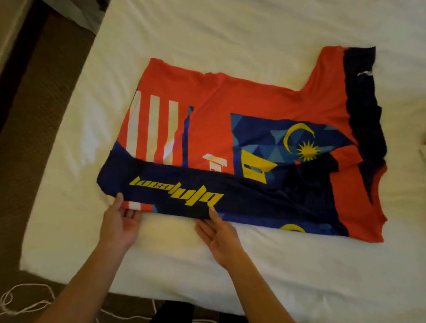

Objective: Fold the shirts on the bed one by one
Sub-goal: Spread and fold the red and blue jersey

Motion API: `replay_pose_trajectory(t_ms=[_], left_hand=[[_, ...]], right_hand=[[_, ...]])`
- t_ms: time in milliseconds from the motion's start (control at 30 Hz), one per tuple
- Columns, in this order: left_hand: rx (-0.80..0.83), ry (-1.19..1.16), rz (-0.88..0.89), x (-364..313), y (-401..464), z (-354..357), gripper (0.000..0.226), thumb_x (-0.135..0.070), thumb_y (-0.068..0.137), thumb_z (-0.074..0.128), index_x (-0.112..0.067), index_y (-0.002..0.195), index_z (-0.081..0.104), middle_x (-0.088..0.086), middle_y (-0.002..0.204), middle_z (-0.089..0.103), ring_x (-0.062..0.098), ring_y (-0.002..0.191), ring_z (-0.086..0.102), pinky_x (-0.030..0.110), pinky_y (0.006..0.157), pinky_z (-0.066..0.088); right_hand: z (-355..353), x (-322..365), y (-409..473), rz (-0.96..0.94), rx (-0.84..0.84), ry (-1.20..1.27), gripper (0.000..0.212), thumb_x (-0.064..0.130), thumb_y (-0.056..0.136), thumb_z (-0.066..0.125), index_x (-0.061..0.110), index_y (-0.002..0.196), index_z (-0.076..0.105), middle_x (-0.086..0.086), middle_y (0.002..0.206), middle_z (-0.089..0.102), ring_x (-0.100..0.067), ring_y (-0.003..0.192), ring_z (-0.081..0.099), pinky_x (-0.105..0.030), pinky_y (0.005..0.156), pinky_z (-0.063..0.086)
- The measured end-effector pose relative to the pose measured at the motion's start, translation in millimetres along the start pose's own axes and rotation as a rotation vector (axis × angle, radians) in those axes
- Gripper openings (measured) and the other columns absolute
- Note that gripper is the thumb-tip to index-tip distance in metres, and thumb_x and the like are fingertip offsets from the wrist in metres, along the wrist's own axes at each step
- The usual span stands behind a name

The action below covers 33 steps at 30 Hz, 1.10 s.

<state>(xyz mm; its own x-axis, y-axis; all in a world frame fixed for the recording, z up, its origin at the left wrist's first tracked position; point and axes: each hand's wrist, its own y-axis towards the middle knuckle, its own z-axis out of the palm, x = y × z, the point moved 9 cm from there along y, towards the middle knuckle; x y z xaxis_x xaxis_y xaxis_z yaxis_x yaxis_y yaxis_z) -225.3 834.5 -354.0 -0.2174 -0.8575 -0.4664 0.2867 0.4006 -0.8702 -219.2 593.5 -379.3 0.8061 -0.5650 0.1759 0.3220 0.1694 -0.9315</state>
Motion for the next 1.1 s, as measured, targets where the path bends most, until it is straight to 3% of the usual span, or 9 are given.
replay_pose_trajectory(t_ms=[167, 300, 433, 533, 733, 867, 967, 1033, 1100], left_hand=[[-0.086, 0.087, 0.007, 36, -24, 14, 0.034, -0.01, 0.1, 0.055, -0.014, 0.133, 0.056, 0.002, 0.11, 0.065, 0.011, 0.093, 0.065, 0.03, 0.084, 0.056], [-0.123, 0.175, -0.2, 143, -69, 47, 0.024, -0.01, 0.089, 0.069, -0.012, 0.112, 0.062, 0.009, 0.104, 0.065, 0.018, 0.088, 0.064, 0.032, 0.079, 0.056], [0.017, 0.278, -0.383, 230, -104, 96, 0.019, -0.01, 0.087, 0.073, -0.011, 0.104, 0.064, 0.008, 0.095, 0.066, 0.02, 0.084, 0.065, 0.031, 0.075, 0.056], [0.082, 0.366, -0.429, 265, -117, 122, 0.013, -0.01, 0.087, 0.074, -0.01, 0.095, 0.063, 0.009, 0.091, 0.067, 0.021, 0.081, 0.065, 0.031, 0.075, 0.057], [0.086, 0.476, -0.439, 301, -127, 130, 0.021, -0.005, 0.096, 0.061, -0.002, 0.116, 0.055, 0.016, 0.106, 0.063, 0.024, 0.083, 0.064, 0.034, 0.069, 0.061], [0.083, 0.841, -0.459, 304, -140, 113, 0.027, -0.023, 0.097, 0.064, 0.002, 0.105, 0.064, 0.017, 0.089, 0.07, 0.026, 0.071, 0.068, 0.031, 0.051, 0.059], [0.205, 1.532, -0.062, 269, -133, 124, 0.04, -0.043, 0.087, 0.07, -0.011, 0.066, 0.072, 0.005, 0.06, 0.071, 0.022, 0.056, 0.069, 0.035, 0.055, 0.06], [0.301, 1.821, 0.478, 246, -137, 162, 0.04, -0.042, 0.085, 0.069, -0.016, 0.055, 0.061, -0.005, 0.052, 0.062, 0.019, 0.055, 0.063, 0.034, 0.057, 0.054], [0.486, 1.761, 0.826, 244, -154, 200, 0.03, -0.029, 0.084, 0.074, -0.021, 0.062, 0.055, -0.008, 0.057, 0.056, 0.015, 0.06, 0.056, 0.033, 0.054, 0.045]], right_hand=[[-67, 58, -12, -0.118, -0.107, 0.1, 0.033, 0.027, 0.086, 0.07, 0.015, 0.116, 0.066, -0.011, 0.109, 0.074, -0.025, 0.099, 0.071, -0.035, 0.079, 0.056], [-126, 128, -30, -0.271, -0.267, 0.216, 0.018, 0.029, 0.091, 0.067, 0.02, 0.106, 0.069, -0.002, 0.087, 0.076, -0.017, 0.073, 0.073, -0.033, 0.065, 0.058], [-202, 197, -50, -0.433, -0.454, 0.305, 0.044, 0.027, 0.094, 0.063, 0.011, 0.135, 0.057, -0.011, 0.126, 0.065, -0.024, 0.093, 0.065, -0.036, 0.081, 0.055], [-246, 227, -62, -0.453, -0.551, 0.276, 0.049, 0.029, 0.094, 0.063, 0.012, 0.138, 0.053, -0.008, 0.123, 0.063, -0.021, 0.089, 0.062, -0.033, 0.076, 0.051], [-304, 230, -75, -0.471, -0.713, 0.356, 0.018, 0.02, 0.094, 0.066, 0.012, 0.11, 0.061, -0.013, 0.108, 0.061, -0.019, 0.074, 0.058, -0.034, 0.061, 0.049], [-330, 218, -109, -0.625, -1.064, 0.181, 0.042, 0.019, 0.093, 0.066, 0.001, 0.13, 0.056, -0.014, 0.116, 0.061, -0.026, 0.1, 0.061, -0.038, 0.089, 0.052], [-287, 253, -141, -1.038, -1.21, -0.35, 0.058, 0.008, 0.084, 0.068, 0.004, 0.138, 0.047, -0.018, 0.131, 0.052, -0.033, 0.118, 0.051, -0.047, 0.103, 0.044], [-227, 273, -139, -1.337, -0.985, -0.808, 0.044, -0.006, 0.077, 0.064, 0.004, 0.12, 0.063, -0.014, 0.116, 0.06, -0.032, 0.107, 0.055, -0.046, 0.093, 0.047], [-174, 275, -118, -1.41, -0.707, -1.233, 0.032, -0.005, 0.073, 0.063, 0.011, 0.1, 0.072, -0.005, 0.101, 0.066, -0.029, 0.092, 0.06, -0.045, 0.076, 0.048]])
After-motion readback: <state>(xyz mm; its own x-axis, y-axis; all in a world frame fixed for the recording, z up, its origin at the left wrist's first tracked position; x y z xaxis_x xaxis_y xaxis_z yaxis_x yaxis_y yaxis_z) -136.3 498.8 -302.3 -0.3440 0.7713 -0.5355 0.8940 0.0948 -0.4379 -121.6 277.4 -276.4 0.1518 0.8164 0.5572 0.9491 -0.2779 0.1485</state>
